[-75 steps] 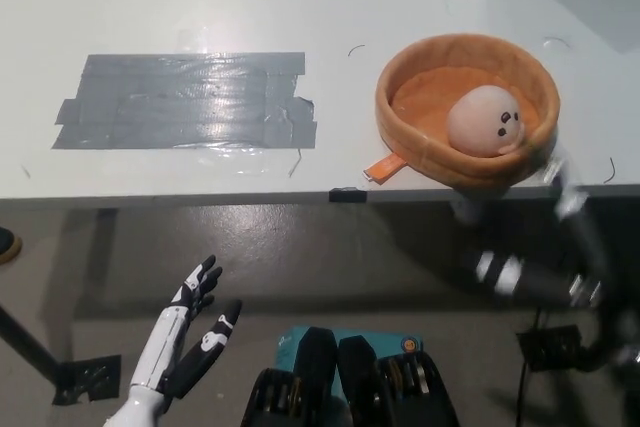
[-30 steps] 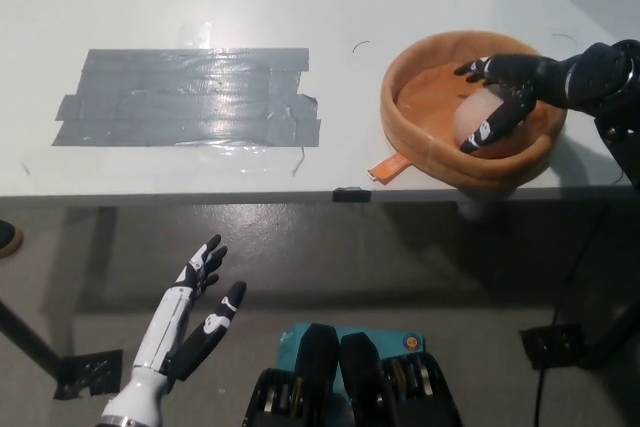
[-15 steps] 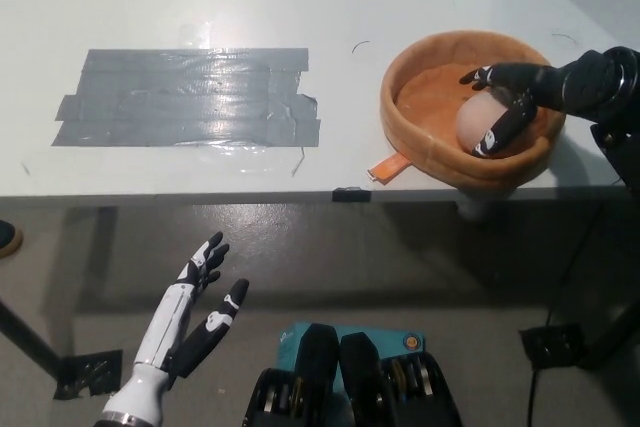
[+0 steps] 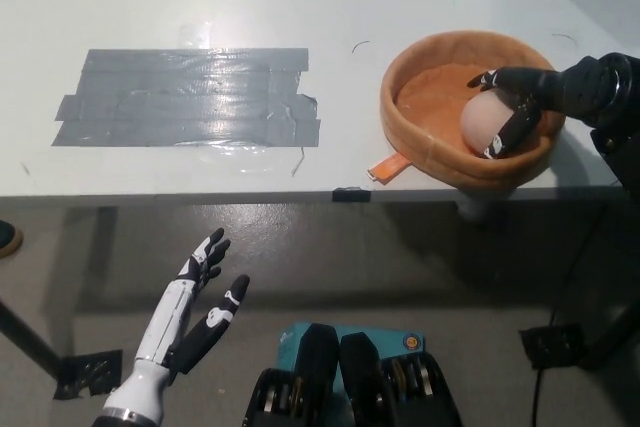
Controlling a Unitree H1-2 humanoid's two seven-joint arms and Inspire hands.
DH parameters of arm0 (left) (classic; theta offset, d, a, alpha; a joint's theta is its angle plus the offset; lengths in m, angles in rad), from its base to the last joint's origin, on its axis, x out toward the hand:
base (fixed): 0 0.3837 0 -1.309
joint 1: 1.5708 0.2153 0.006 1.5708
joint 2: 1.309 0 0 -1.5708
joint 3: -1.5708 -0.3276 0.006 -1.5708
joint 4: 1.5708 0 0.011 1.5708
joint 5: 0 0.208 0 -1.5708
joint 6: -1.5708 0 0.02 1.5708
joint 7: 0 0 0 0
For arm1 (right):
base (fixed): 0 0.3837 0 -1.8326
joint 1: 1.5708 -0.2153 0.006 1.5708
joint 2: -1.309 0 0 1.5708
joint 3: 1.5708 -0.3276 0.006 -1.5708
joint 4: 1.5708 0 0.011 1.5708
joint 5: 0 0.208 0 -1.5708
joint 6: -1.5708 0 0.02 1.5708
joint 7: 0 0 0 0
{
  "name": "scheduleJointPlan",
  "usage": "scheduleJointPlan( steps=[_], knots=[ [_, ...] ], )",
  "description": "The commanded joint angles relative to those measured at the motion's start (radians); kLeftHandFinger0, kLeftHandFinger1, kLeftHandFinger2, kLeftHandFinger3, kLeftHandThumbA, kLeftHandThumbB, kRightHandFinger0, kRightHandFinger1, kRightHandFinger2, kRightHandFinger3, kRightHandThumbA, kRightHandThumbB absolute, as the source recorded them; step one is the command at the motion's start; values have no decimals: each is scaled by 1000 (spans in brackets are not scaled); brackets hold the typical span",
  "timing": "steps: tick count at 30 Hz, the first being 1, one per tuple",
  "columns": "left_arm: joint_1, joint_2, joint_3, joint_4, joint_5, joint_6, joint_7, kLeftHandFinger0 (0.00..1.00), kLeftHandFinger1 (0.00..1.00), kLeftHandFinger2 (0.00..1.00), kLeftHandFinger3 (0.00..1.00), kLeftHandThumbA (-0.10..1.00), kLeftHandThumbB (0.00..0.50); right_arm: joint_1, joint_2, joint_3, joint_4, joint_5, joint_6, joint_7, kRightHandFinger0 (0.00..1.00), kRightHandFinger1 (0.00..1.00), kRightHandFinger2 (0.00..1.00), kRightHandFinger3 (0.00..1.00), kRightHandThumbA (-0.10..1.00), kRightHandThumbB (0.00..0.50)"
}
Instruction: An emotional support dumpling is kept in a soft plate infront in the middle of the desk infront of the robot. The robot extends its right arm to pick up the dumpling and hands it to a person
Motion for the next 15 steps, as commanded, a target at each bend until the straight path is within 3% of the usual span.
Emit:
scheduleJointPlan(
  steps=[1, 3, 4, 5, 6, 7, 8, 9, 10, 11, 12, 13, 14, 15],
  knots=[
    [-18, 7, 4, -21, -6, -15, -10, 1000, 1000, 1000, 1000, 777, 16, -31, 11, -13, 36, -15, -40, -11, 1000, 1000, 1000, 1000, 1000, 415],
    [-18, 6, 5, -22, -7, -15, -9, 1000, 1000, 1000, 1000, 780, 24, -35, 13, 13, 57, -46, -65, -18, 1000, 1000, 1000, 1000, 939, 362],
    [-17, 6, 5, -23, -6, -13, -10, 1000, 1000, 1000, 1000, 781, 23, -37, 16, 18, 70, -52, -76, -23, 1000, 1000, 1000, 1000, 819, 325],
    [-19, 6, 5, -24, -5, -11, -11, 1000, 1000, 1000, 1000, 782, 18, -39, 20, 21, 93, -58, -90, -30, 1000, 1000, 1000, 1000, 619, 280],
    [-19, 6, 5, -24, -6, -12, -12, 1000, 1000, 1000, 1000, 783, 17, -39, 23, 19, 102, -59, -93, -31, 1000, 1000, 1000, 1000, 548, 270],
    [-21, 7, 5, -20, -4, -20, -10, 1000, 1000, 1000, 1000, 782, 10, -39, 25, 23, 115, -66, -99, -38, 869, 838, 907, 1000, 327, 238],
    [-22, 7, 5, -17, -2, -27, -9, 1000, 1000, 1000, 1000, 781, 9, -40, 26, 28, 124, -75, -101, -42, 701, 715, 814, 1000, 247, 246],
    [-22, 8, 5, -18, 0, -25, -9, 1000, 1000, 1000, 1000, 784, 15, -38, 26, 32, 130, -84, -112, -53, 639, 722, 793, 937, 85, 238],
    [-22, 7, 5, -18, -1, -23, -10, 1000, 1000, 1000, 1000, 785, 16, -31, 23, 34, 125, -93, -121, -67, 783, 929, 923, 731, -38, 216],
    [-21, 8, 4, -21, -1, -20, -12, 1000, 1000, 1000, 1000, 786, 15, -21, 18, 29, 123, -95, -137, -82, 910, 965, 858, 599, -98, 198],
    [-27, 9, 5, -19, 0, -17, -12, 1000, 1000, 1000, 1000, 797, 21, -24, 16, 29, 124, -99, -144, -90, 800, 854, 752, 565, -100, 176],
    [-30, 10, 6, -18, -1, -19, -13, 1000, 1000, 1000, 1000, 799, 19, -24, 16, 26, 127, -104, -150, -100, 577, 683, 632, 555, -100, 170],
    [-31, 9, 6, -16, -3, -21, -13, 1000, 1000, 1000, 1000, 799, 19, -21, 15, 22, 127, -104, -151, -108, 424, 545, 511, 572, -100, 155],
    [-32, 8, 7, -14, -6, -23, -13, 1000, 1000, 1000, 1000, 798, 18, -18, 15, 16, 127, -104, -153, -118, 296, 494, 532, 593, -100, 152]
  ],
)
